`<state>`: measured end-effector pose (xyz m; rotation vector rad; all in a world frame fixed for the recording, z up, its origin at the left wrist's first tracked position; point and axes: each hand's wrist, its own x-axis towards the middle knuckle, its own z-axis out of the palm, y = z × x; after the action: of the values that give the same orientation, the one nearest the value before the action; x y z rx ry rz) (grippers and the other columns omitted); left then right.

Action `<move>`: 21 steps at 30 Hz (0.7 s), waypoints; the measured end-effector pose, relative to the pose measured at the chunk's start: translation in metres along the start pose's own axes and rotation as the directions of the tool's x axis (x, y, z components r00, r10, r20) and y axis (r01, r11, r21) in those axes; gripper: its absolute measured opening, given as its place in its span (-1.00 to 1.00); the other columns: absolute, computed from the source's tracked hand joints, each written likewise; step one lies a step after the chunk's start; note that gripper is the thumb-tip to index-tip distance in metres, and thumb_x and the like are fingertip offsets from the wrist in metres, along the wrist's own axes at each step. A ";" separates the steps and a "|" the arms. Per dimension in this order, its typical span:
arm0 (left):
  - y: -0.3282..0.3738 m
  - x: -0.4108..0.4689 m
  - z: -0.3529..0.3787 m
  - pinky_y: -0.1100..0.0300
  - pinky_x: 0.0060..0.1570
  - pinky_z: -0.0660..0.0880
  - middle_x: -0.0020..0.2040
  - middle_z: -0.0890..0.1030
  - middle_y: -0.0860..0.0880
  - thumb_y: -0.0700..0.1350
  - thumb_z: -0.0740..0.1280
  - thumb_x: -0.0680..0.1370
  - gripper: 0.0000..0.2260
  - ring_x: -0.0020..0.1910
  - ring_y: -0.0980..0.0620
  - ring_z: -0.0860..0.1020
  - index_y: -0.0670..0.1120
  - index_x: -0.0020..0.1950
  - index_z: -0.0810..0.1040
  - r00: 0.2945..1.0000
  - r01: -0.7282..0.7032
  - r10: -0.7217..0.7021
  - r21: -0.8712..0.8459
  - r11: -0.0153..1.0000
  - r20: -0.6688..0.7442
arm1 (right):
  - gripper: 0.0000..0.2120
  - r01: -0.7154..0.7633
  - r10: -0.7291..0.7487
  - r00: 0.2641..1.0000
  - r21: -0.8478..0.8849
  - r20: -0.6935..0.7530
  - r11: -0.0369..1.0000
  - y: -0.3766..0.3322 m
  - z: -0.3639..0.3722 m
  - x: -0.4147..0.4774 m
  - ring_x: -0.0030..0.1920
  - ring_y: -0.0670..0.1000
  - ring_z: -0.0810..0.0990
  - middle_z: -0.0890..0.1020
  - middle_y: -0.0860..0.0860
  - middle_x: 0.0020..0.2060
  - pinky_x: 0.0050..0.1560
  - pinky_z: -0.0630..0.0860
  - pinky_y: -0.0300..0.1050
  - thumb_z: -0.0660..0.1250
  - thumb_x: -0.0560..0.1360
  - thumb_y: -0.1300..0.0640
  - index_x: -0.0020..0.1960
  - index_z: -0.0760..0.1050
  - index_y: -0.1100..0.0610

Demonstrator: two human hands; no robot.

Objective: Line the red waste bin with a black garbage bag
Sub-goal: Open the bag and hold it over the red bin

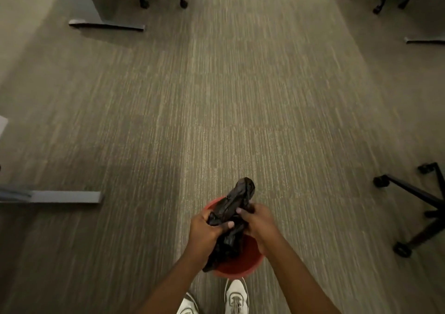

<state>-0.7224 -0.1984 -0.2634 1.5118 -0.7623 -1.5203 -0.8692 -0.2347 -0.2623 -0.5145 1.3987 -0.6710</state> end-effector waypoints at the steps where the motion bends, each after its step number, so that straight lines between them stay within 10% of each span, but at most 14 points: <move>1: 0.003 0.000 0.000 0.34 -0.32 0.55 -0.26 0.73 0.05 -0.28 0.56 0.30 -0.76 -0.24 0.08 0.70 0.07 -0.24 0.69 1.000 -0.010 0.010 -0.006 1.000 0.004 | -0.77 0.003 -0.003 1.000 0.003 -0.031 1.000 0.000 -0.006 0.000 0.05 0.19 0.67 0.69 0.18 0.00 0.07 0.61 0.14 0.33 0.50 0.29 0.15 0.54 0.27; 5: 0.005 0.004 -0.017 0.33 -0.17 0.56 -0.25 0.73 0.09 -0.32 0.59 0.22 -0.73 -0.16 0.17 0.68 0.02 -0.25 0.70 0.990 -0.123 0.114 0.110 0.986 0.083 | -0.76 0.054 -0.056 0.984 -0.019 -0.171 0.998 0.006 -0.050 -0.004 -0.05 0.22 0.66 0.68 0.26 -0.07 0.00 0.60 0.16 0.39 0.44 0.29 0.07 0.55 0.39; 7: 0.006 0.005 -0.035 0.23 0.07 0.53 -0.15 0.73 0.04 -0.24 0.59 0.25 -0.86 0.04 0.15 0.63 -0.13 -0.25 0.70 0.910 -0.404 0.337 0.334 0.851 0.241 | -0.88 0.050 -0.067 0.962 -0.071 -0.264 0.996 0.011 -0.077 -0.005 -0.23 0.12 0.65 0.66 0.19 -0.23 -0.21 0.59 0.02 0.40 0.44 0.28 -0.08 0.56 0.34; 9: 0.001 0.008 -0.056 0.17 0.21 0.45 -0.20 0.72 0.01 -0.07 0.47 0.40 -0.85 0.10 0.09 0.59 -0.12 -0.32 0.66 0.651 -0.759 0.517 0.478 0.441 0.556 | -0.97 0.009 -0.030 0.938 -0.062 -0.346 0.998 0.019 -0.102 -0.003 -0.29 0.11 0.58 0.58 0.21 -0.28 -0.28 0.53 -0.02 0.35 0.45 0.35 -0.14 0.51 0.34; 12: -0.008 0.015 -0.089 0.01 0.30 0.37 -0.19 0.68 0.12 -0.03 0.32 0.51 -0.82 0.20 0.01 0.57 0.06 -0.30 0.56 0.347 -0.888 0.365 0.428 -0.169 0.864 | -0.89 -0.045 0.017 0.915 -0.060 -0.402 0.997 0.027 -0.131 0.002 -0.26 0.17 0.56 0.58 0.26 -0.24 -0.30 0.51 -0.01 0.23 0.44 0.47 -0.07 0.51 0.43; 17: -0.008 0.028 -0.119 -0.10 0.32 0.28 -0.01 0.70 0.00 -0.01 0.30 0.45 -0.87 0.23 -0.10 0.55 0.08 -0.29 0.58 0.435 -0.787 0.082 0.423 -0.449 0.897 | -0.87 -0.043 -0.007 0.896 -0.102 -0.444 0.994 0.033 -0.144 0.009 -0.29 0.14 0.57 0.60 0.21 -0.28 -0.30 0.51 -0.05 0.26 0.38 0.49 -0.13 0.53 0.35; 21: -0.007 0.034 -0.121 -0.08 0.24 0.29 0.12 0.63 -0.14 0.36 0.15 0.47 -0.52 0.19 -0.23 0.50 0.04 -0.29 0.64 0.645 -0.721 -0.045 0.589 -0.366 0.763 | -0.88 -0.041 -0.085 0.894 -0.270 -0.439 0.962 0.040 -0.134 0.019 -0.28 0.09 0.52 0.57 0.13 -0.31 -0.28 0.47 -0.04 0.25 0.37 0.41 -0.21 0.48 0.22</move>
<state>-0.6012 -0.2084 -0.2963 1.2378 -3.1281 -0.2965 -0.9963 -0.2113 -0.3183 -0.6182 1.9435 -0.6418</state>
